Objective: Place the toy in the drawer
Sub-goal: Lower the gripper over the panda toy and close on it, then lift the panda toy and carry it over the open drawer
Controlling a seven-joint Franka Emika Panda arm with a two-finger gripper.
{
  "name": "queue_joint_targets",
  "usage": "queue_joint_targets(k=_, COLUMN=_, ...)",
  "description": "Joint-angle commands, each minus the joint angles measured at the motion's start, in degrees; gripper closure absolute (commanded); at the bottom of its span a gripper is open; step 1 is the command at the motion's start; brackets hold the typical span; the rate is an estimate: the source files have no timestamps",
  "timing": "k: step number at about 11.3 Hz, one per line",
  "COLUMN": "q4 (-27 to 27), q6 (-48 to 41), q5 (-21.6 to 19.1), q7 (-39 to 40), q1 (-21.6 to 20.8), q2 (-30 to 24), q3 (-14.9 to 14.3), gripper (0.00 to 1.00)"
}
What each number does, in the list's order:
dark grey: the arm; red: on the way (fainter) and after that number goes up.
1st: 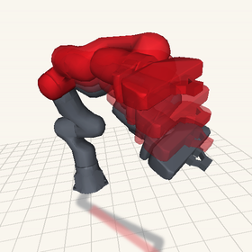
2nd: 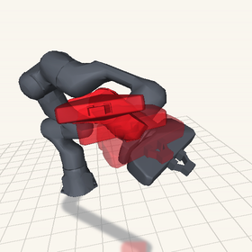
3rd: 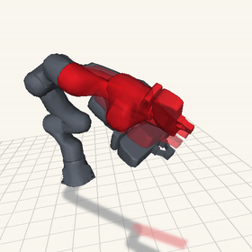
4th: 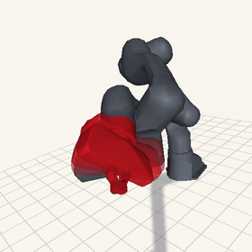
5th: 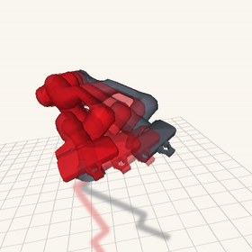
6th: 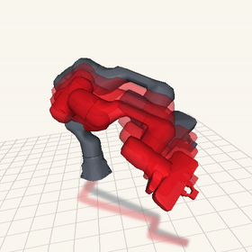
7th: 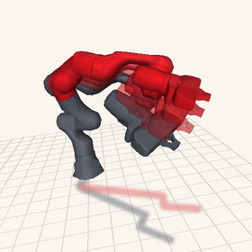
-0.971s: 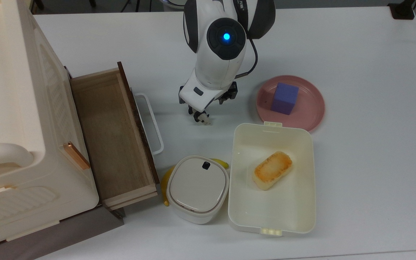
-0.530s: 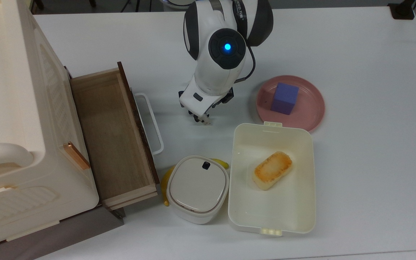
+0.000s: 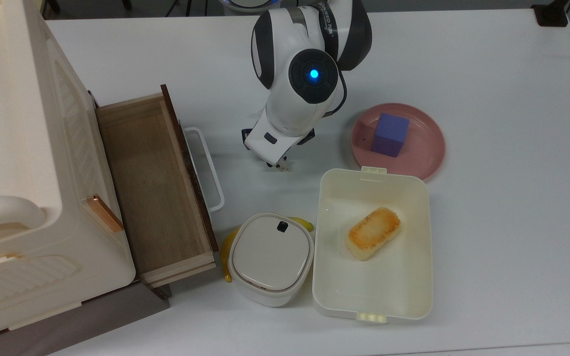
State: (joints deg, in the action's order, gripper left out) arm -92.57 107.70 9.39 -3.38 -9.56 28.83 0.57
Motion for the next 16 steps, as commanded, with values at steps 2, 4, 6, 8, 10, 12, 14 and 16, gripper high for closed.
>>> queue_joint_targets(k=2, q4=-0.3, q6=0.6, q5=-0.6, q7=2.1, q1=-0.5, q2=-3.8, q3=-0.9, gripper=1.00)
queue_joint_targets(k=4, q4=2.9, q6=-4.6, q5=-2.8, q7=3.7, q1=0.1, q2=-7.5, q3=-1.2, gripper=1.00)
queue_joint_targets(k=6, q4=9.0, q6=-9.9, q5=-7.9, q7=7.9, q1=1.3, q2=-9.4, q3=-3.5, gripper=1.00)
queue_joint_targets(k=8, q4=12.9, q6=-11.6, q5=-9.7, q7=10.3, q1=1.7, q2=-10.8, q3=-7.5, gripper=1.00)
queue_joint_targets(k=10, q4=13.5, q6=-10.9, q5=-9.8, q7=14.3, q1=3.2, q2=-11.8, q3=-10.9, gripper=1.00)
queue_joint_targets(k=12, q4=13.3, q6=-7.3, q5=-9.7, q7=18.4, q1=3.6, q2=-12.0, q3=-15.1, gripper=0.99)
queue_joint_targets(k=14, q4=12.7, q6=-4.4, q5=-9.6, q7=20.6, q1=3.6, q2=-11.6, q3=-17.9, gripper=0.93)
queue_joint_targets(k=16, q4=10.6, q6=-0.1, q5=-9.6, q7=19.1, q1=4.0, q2=-11.0, q3=-18.8, gripper=0.01)
